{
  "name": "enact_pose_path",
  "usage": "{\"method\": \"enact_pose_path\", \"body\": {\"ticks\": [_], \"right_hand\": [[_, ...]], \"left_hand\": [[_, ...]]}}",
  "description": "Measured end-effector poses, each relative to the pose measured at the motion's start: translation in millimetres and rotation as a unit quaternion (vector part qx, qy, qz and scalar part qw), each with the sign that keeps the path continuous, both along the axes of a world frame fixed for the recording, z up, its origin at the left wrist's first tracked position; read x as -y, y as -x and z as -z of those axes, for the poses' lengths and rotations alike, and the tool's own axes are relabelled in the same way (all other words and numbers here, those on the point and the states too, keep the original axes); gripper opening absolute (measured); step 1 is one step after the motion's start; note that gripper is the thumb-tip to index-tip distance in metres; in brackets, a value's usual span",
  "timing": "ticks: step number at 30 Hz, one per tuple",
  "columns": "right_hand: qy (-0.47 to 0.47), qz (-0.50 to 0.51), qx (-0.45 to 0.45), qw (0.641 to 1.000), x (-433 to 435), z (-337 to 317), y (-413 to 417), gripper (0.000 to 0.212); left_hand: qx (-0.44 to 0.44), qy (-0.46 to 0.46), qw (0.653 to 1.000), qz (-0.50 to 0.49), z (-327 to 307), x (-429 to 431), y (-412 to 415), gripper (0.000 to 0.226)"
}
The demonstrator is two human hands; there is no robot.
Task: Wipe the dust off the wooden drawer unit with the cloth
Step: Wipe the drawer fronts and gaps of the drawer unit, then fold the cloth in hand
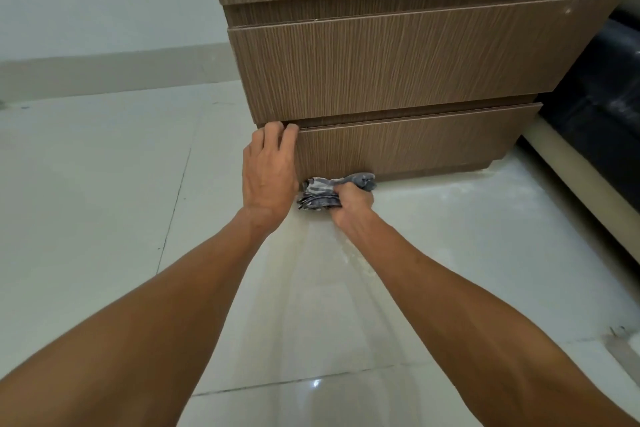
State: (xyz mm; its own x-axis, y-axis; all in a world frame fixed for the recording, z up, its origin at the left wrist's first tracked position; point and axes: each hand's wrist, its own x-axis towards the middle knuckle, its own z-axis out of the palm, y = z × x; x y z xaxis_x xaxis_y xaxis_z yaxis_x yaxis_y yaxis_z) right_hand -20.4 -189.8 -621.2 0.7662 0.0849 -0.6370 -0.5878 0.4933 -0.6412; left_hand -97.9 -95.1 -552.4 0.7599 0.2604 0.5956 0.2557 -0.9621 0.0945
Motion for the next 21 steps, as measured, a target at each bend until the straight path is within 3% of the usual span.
{"method": "enact_pose_path", "body": {"ticks": [3, 7, 11, 14, 16, 18, 21], "right_hand": [[0.008, -0.049, -0.008, 0.999, -28, 1, 16, 0.031], [0.02, -0.19, -0.015, 0.981, -45, -4, 43, 0.023], [0.1, -0.283, 0.006, 0.954, -37, -28, 68, 0.023], [0.141, -0.31, 0.013, 0.94, -21, -67, 83, 0.023], [0.152, -0.316, 0.01, 0.936, -6, -105, 94, 0.021], [0.165, -0.326, -0.001, 0.931, 7, -146, 106, 0.02], [0.176, -0.352, -0.01, 0.919, 22, -218, 123, 0.017]], "left_hand": [[-0.002, -0.002, 1.0, 0.009, 2, -3, 1, 0.057], [-0.039, 0.012, 0.998, 0.047, -3, -9, 7, 0.065], [-0.136, 0.046, 0.983, 0.111, -26, -15, 34, 0.068], [-0.21, 0.145, 0.965, 0.056, -53, -16, 70, 0.064], [-0.232, 0.239, 0.943, 0.004, -79, -14, 91, 0.05], [-0.239, 0.358, 0.902, -0.046, -114, -10, 108, 0.035], [-0.226, 0.501, 0.831, -0.087, -184, -2, 126, 0.031]]}}
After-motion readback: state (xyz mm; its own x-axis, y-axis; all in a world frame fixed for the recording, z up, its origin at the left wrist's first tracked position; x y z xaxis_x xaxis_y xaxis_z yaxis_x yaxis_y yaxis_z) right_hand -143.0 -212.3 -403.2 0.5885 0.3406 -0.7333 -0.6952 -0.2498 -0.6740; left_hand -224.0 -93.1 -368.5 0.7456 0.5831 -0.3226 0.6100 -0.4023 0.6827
